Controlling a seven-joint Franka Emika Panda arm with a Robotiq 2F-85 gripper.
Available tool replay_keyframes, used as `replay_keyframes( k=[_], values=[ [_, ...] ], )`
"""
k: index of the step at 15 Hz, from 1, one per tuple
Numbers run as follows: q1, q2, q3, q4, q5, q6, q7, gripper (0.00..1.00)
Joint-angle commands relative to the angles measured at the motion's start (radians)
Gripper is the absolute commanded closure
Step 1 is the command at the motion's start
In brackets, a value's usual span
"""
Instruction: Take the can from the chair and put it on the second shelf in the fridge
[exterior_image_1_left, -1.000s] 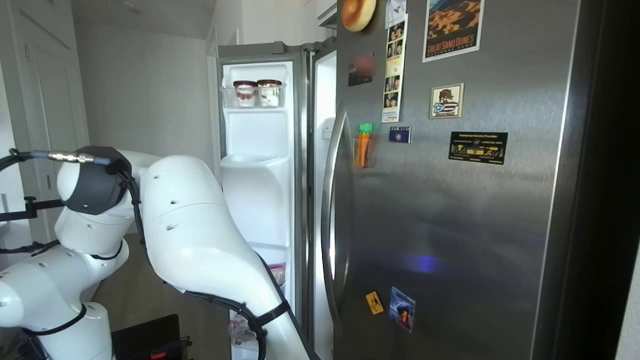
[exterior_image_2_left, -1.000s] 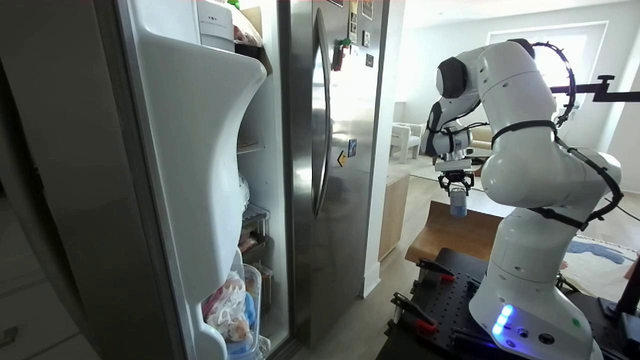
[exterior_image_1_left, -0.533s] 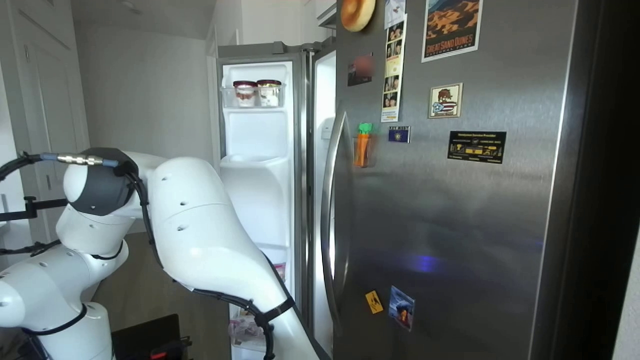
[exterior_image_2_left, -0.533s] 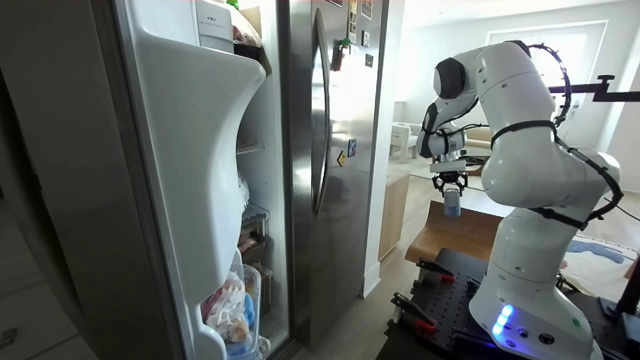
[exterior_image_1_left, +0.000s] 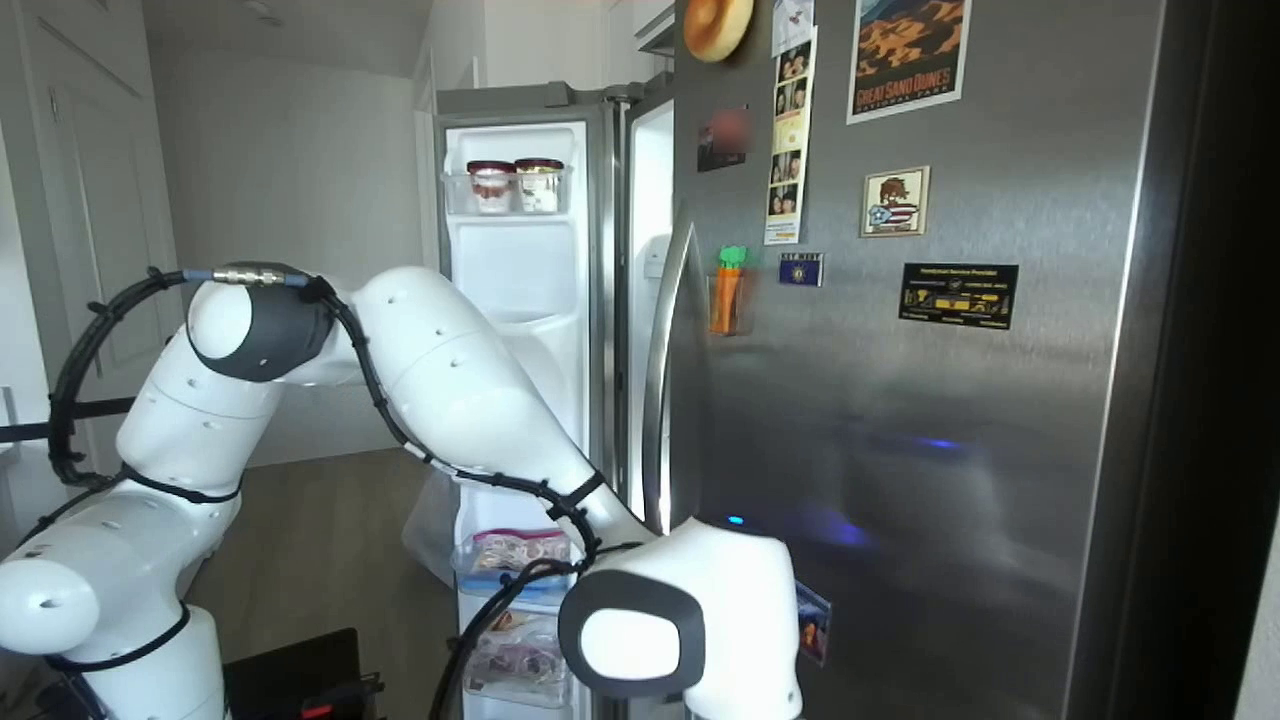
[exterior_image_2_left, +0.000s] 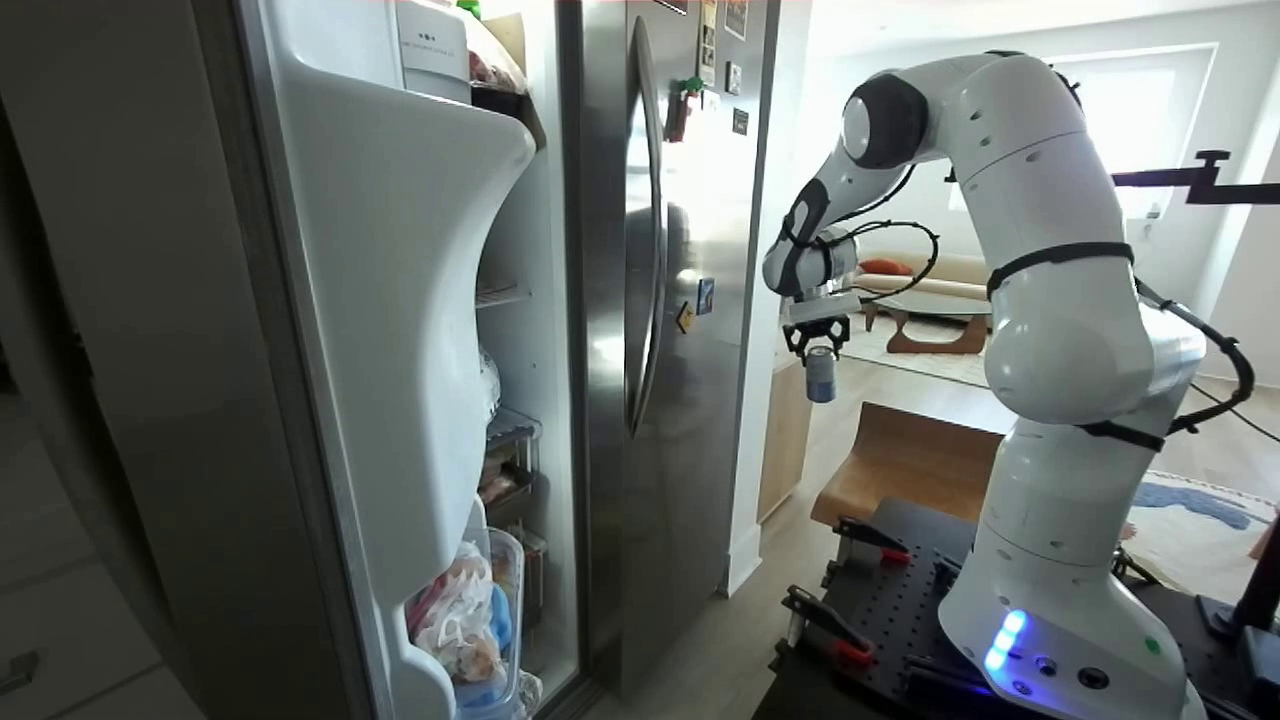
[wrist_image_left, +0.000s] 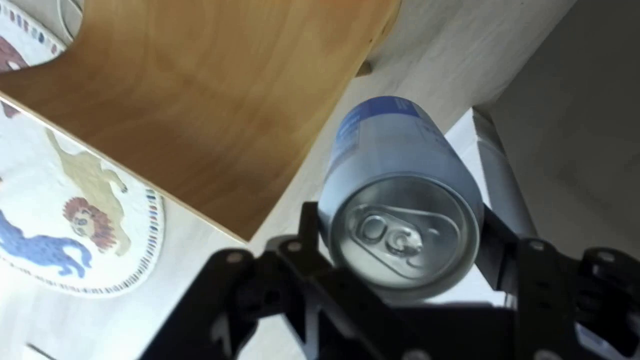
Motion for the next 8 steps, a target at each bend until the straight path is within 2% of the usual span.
replay_keyframes(
  k=[1, 8],
  values=[
    [0.035, -0.209, 0.016, -0.165, -0.069, 0.018, -0.14, 0.53],
    [0.036, -0.54, 0.046, -0.387, -0.205, -0.007, -0.429, 0.53]
  ],
)
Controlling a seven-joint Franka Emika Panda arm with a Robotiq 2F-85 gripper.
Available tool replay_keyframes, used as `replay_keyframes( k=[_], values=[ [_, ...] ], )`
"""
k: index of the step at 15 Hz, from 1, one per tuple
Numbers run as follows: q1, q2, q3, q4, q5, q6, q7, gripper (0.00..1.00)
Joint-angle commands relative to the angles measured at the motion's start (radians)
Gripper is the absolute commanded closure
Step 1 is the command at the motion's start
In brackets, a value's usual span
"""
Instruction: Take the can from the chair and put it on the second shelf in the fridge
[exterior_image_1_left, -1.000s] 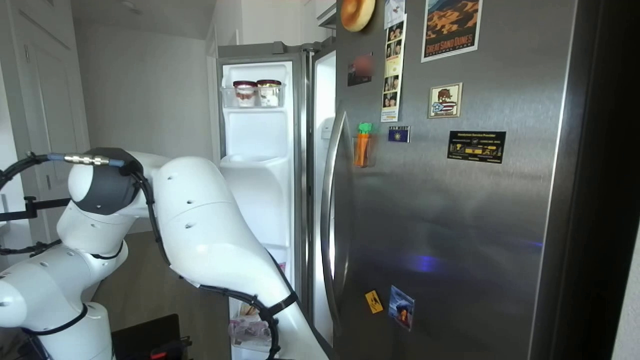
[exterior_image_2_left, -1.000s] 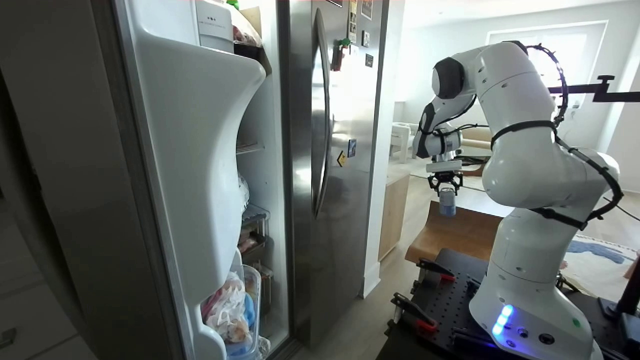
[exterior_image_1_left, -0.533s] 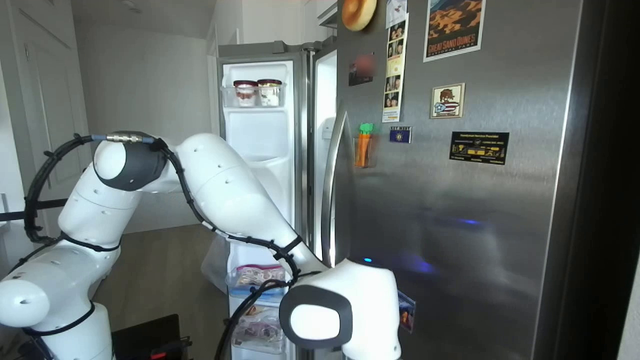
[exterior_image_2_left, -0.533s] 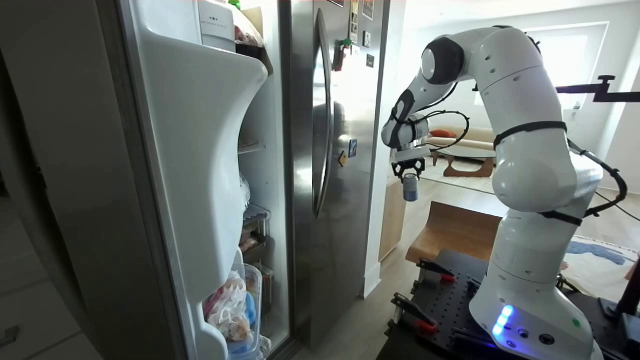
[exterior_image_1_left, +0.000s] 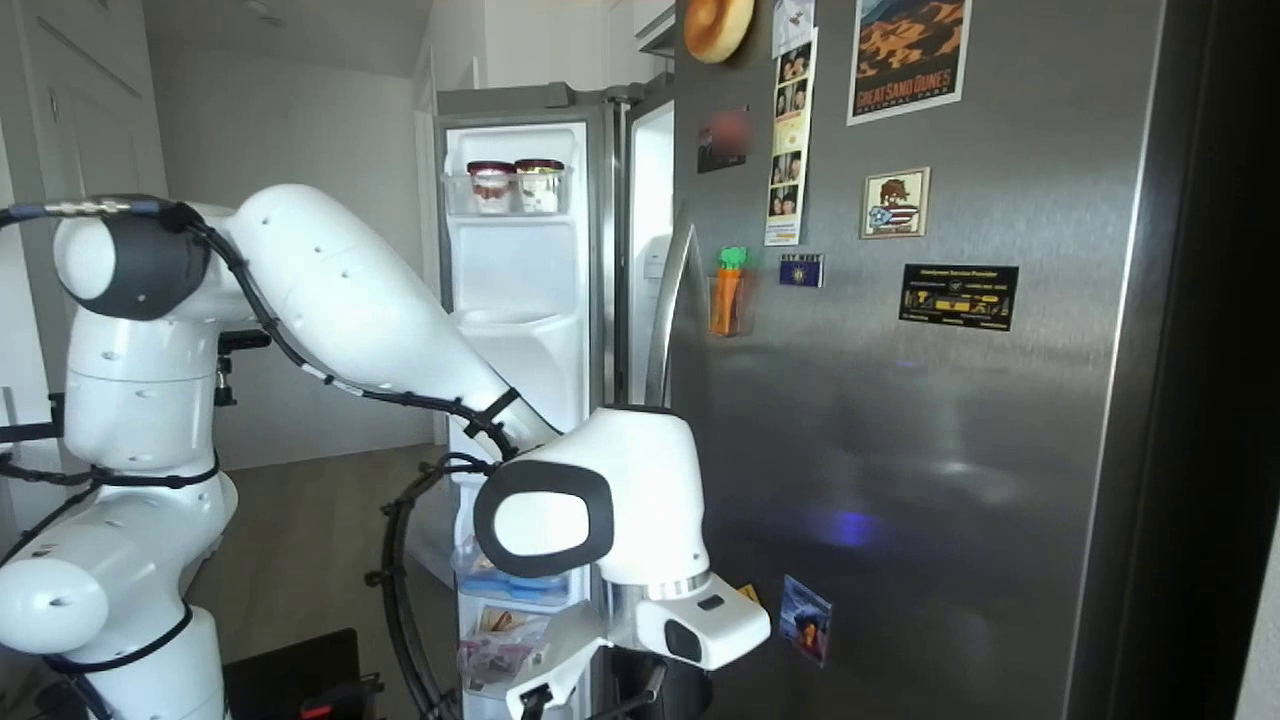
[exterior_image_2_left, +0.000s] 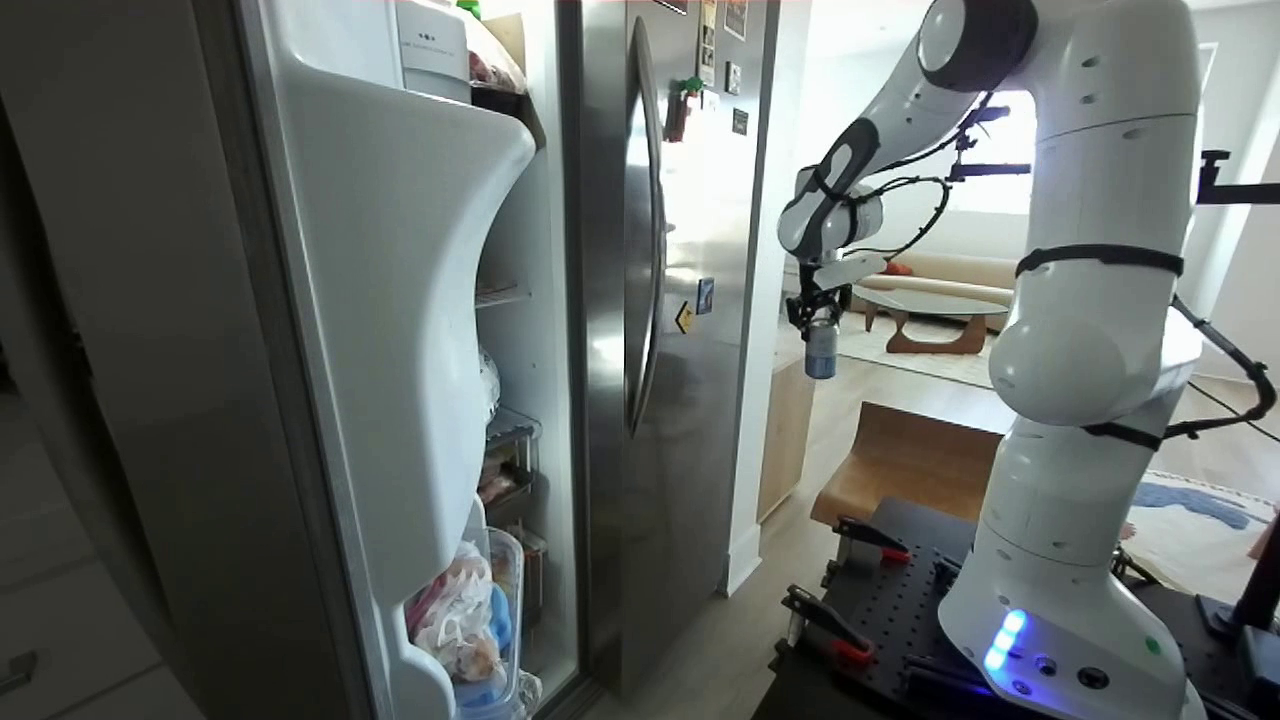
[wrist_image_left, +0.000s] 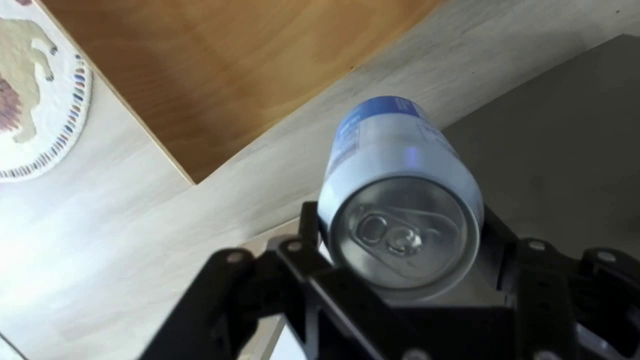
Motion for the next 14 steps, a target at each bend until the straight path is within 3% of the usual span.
replay_keyframes(
  k=[1, 6, 14],
  values=[
    [-0.005, -0.232, 0.031, -0.145, -0.081, -0.016, -0.139, 0.53],
    [0.014, -0.415, 0.083, -0.22, -0.032, -0.064, -0.371, 0.53],
    [0.133, -0.593, 0.116, -0.221, 0.085, -0.221, -0.625, 0.53]
  ],
)
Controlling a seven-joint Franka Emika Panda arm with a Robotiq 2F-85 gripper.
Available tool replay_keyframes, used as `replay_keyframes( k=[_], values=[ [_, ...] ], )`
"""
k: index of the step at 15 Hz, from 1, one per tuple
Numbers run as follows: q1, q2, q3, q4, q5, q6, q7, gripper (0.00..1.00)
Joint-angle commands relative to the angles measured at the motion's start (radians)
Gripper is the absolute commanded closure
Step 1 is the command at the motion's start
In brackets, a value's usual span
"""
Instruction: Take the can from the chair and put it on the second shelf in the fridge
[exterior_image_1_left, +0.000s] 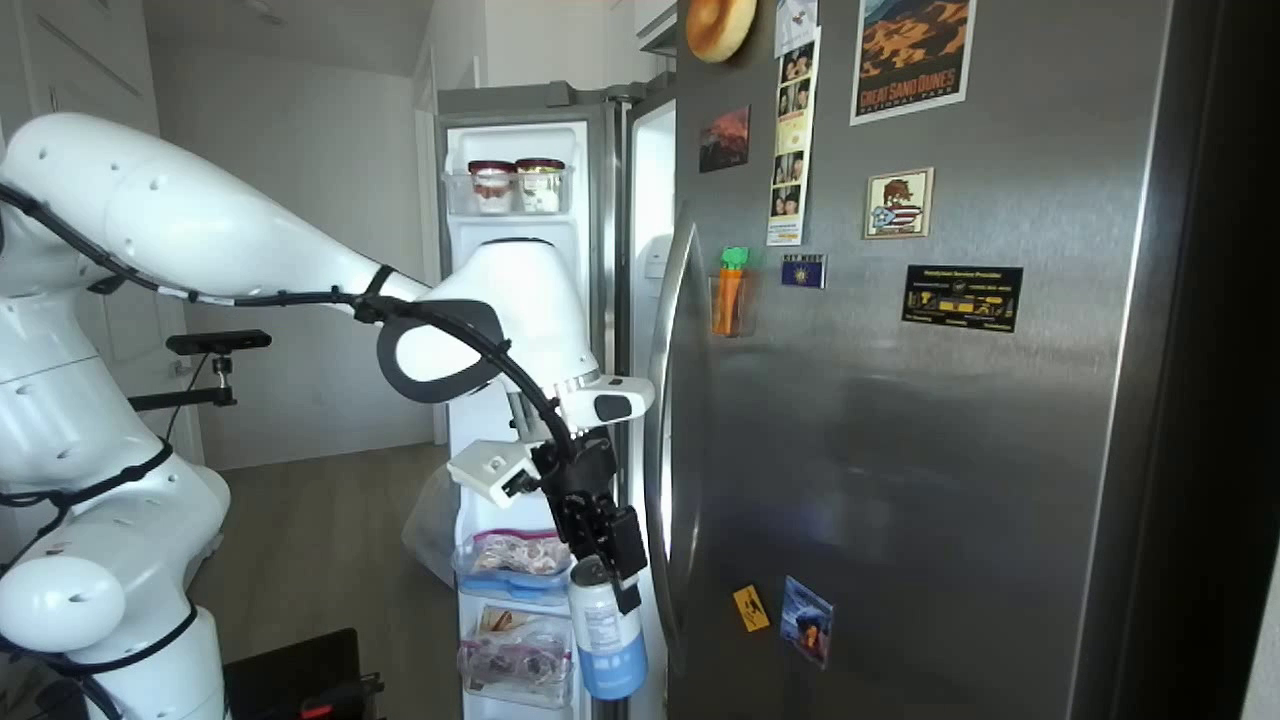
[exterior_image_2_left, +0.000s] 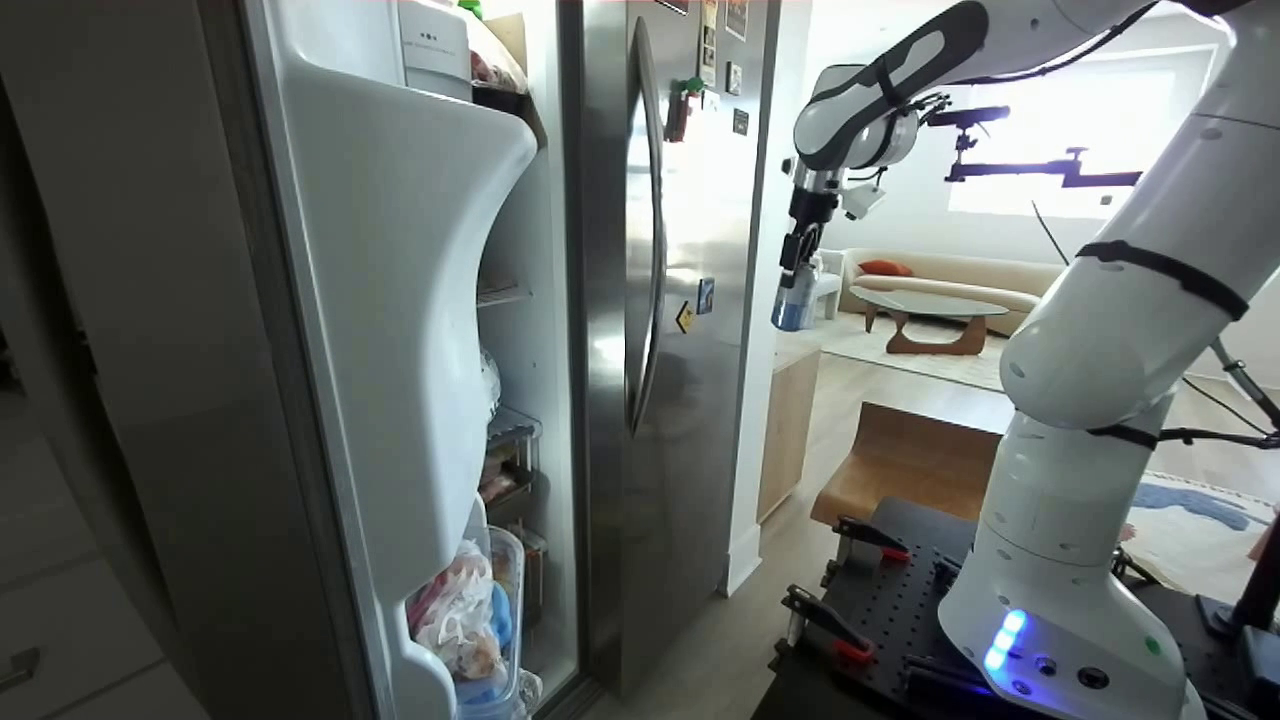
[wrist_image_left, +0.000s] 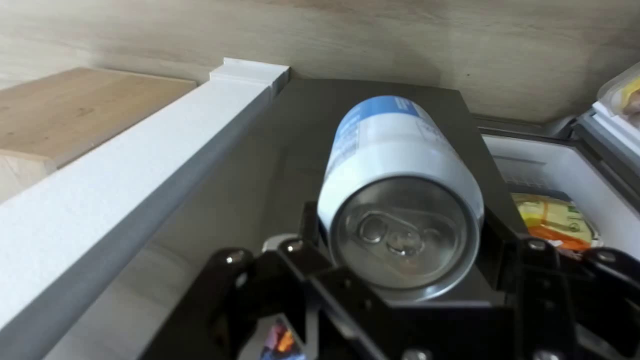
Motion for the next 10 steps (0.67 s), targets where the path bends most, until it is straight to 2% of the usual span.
replay_keyframes(
  k=[1, 10],
  values=[
    [0.05, -0.098, 0.015, -0.008, 0.04, -0.074, -0.096, 0.53],
    [0.169, -0.185, 0.061, 0.014, 0.11, -0.182, -0.219, 0.53]
  ],
)
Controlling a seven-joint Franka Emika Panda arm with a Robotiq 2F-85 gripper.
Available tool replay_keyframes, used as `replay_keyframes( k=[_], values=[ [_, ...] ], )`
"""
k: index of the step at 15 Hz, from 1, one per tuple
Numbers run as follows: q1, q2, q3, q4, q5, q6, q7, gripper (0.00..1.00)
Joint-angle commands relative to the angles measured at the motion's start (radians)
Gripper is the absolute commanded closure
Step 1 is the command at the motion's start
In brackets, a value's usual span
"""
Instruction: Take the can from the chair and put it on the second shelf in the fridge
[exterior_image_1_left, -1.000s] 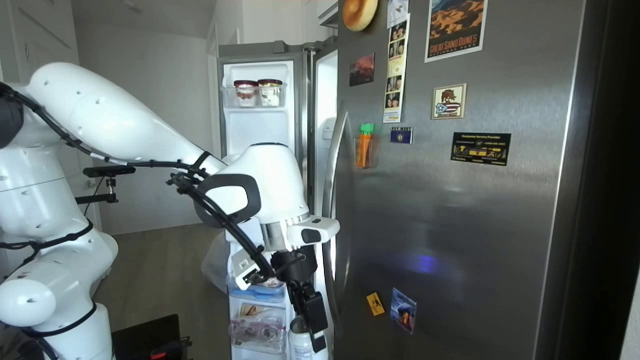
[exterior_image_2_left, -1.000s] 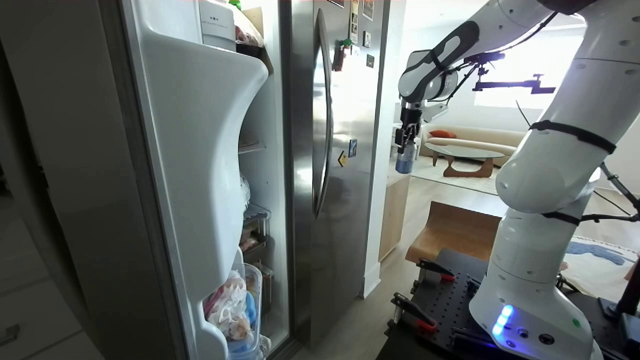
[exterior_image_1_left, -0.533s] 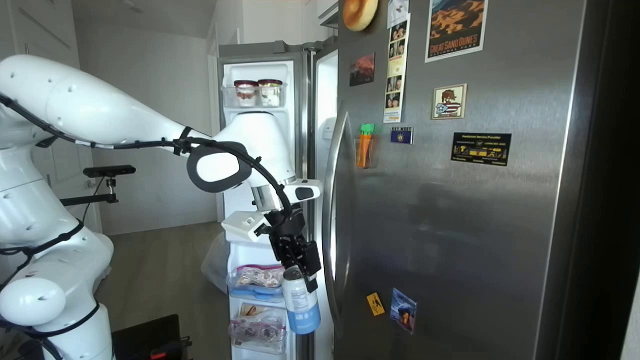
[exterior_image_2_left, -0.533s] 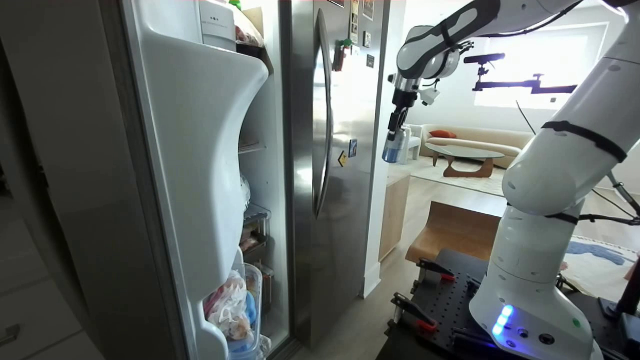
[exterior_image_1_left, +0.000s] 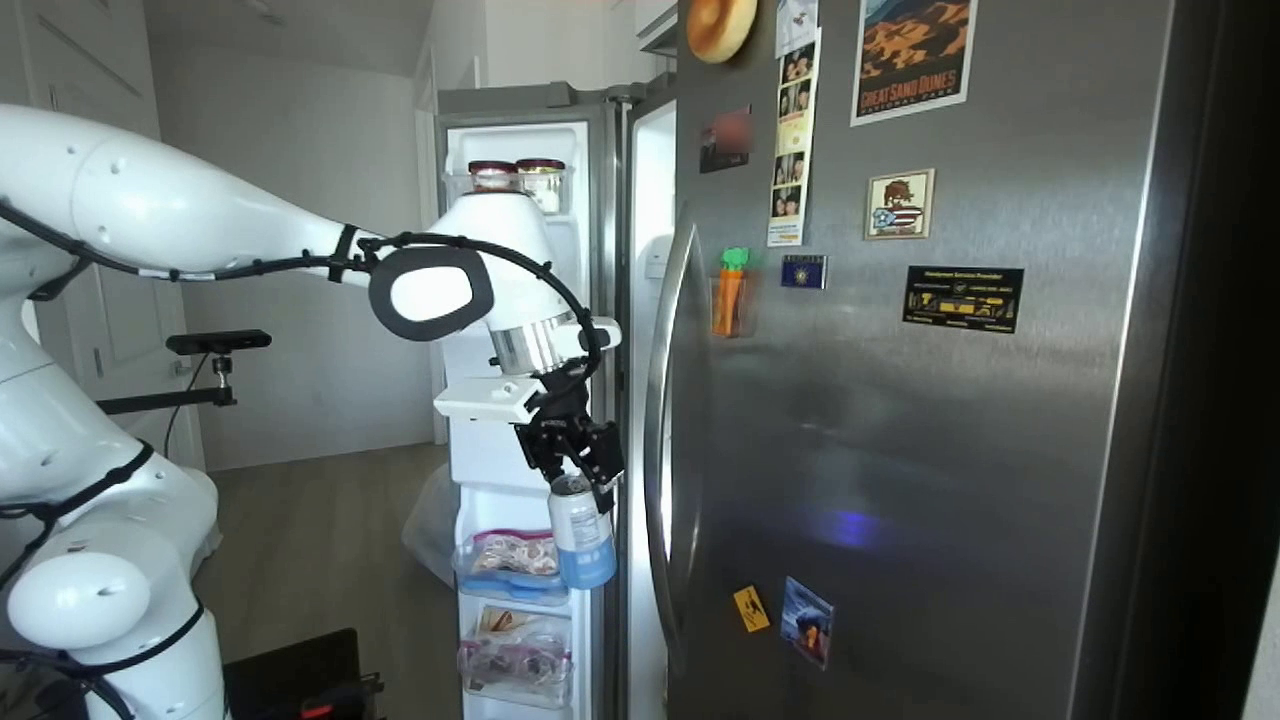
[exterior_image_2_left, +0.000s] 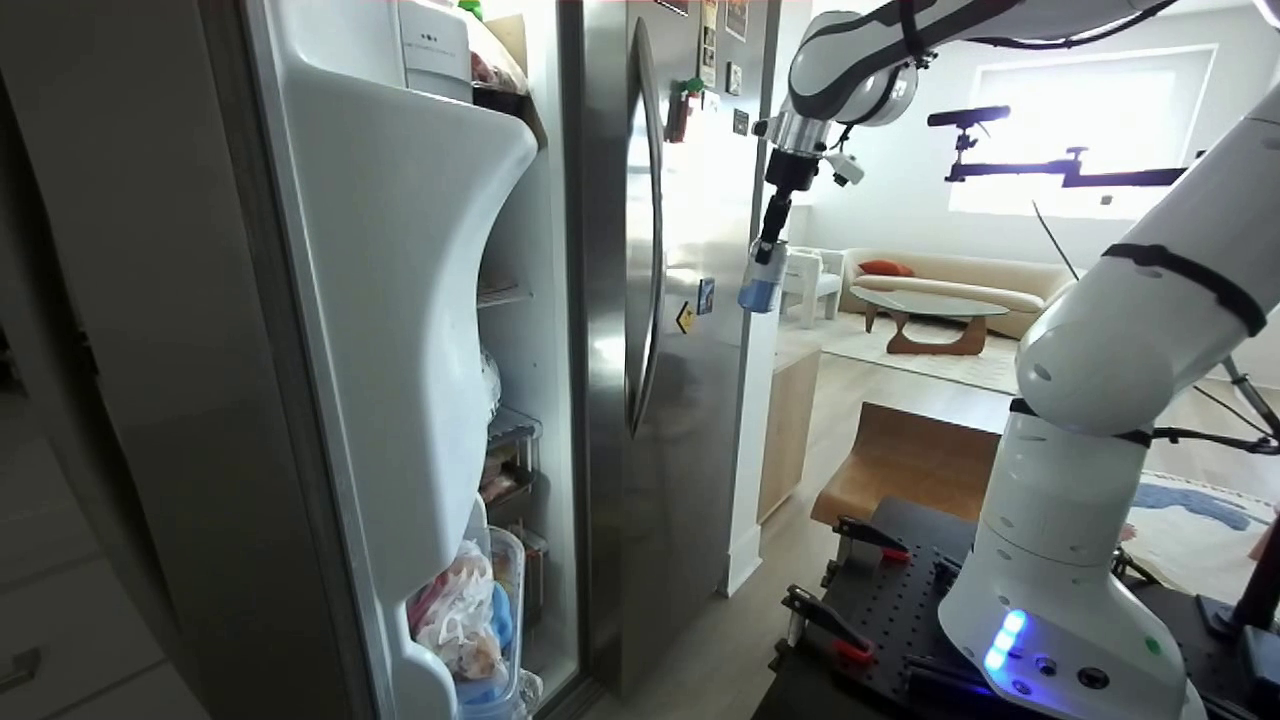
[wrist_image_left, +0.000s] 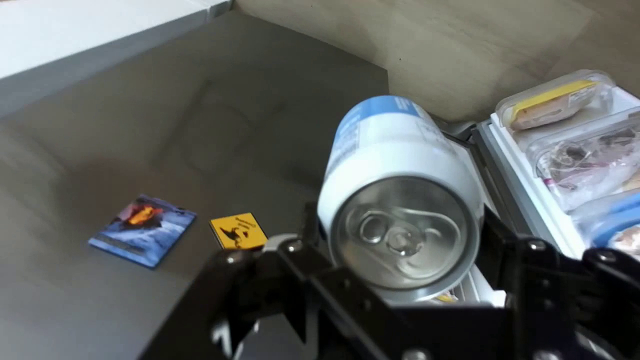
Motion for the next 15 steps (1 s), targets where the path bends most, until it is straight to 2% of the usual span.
replay_keyframes(
  k=[1, 15],
  values=[
    [0.038, -0.046, 0.028, 0.016, 0.033, -0.039, -0.051, 0.53],
    [0.183, -0.149, 0.092, 0.025, 0.092, -0.026, -0.179, 0.53]
  ],
)
